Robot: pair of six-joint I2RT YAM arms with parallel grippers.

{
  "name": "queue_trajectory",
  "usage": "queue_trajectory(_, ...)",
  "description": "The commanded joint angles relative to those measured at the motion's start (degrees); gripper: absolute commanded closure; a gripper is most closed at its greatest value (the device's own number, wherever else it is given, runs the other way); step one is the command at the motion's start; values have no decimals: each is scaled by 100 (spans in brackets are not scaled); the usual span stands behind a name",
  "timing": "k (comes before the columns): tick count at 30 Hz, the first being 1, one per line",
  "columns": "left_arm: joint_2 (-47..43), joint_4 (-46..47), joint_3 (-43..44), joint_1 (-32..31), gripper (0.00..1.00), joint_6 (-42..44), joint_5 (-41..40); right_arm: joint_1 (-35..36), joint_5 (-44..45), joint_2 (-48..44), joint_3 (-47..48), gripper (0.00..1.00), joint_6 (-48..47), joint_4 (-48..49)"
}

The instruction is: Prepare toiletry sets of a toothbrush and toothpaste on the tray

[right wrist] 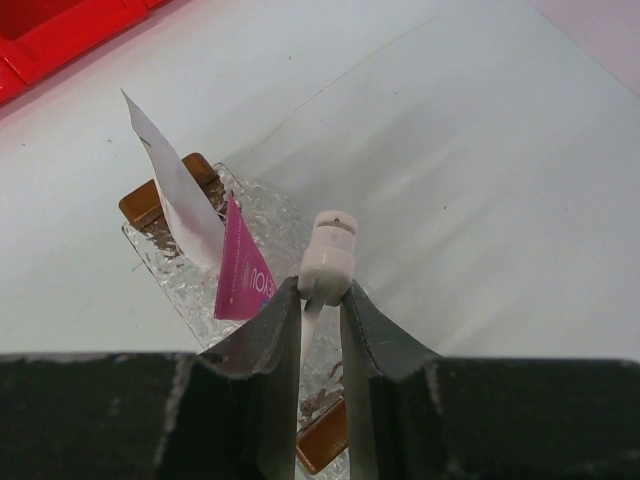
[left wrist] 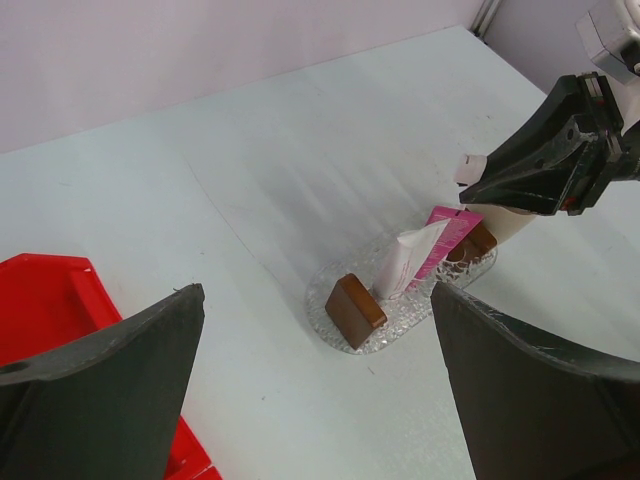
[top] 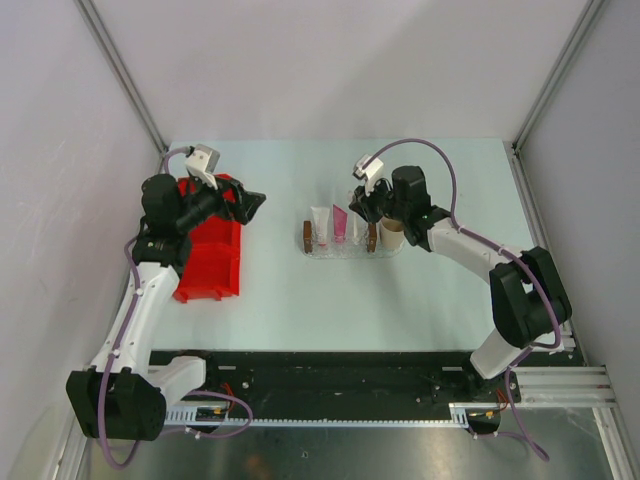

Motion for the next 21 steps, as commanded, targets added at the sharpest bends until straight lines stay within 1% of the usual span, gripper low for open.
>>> queue_trajectory(1, -85, 148, -18, 66, 0, 65, 149, 42, 104, 81, 4, 100, -152, 120)
queue_trajectory(21, -68, 148, -10, 101, 0, 30, 201, 42, 219, -86, 4, 100, -73, 349)
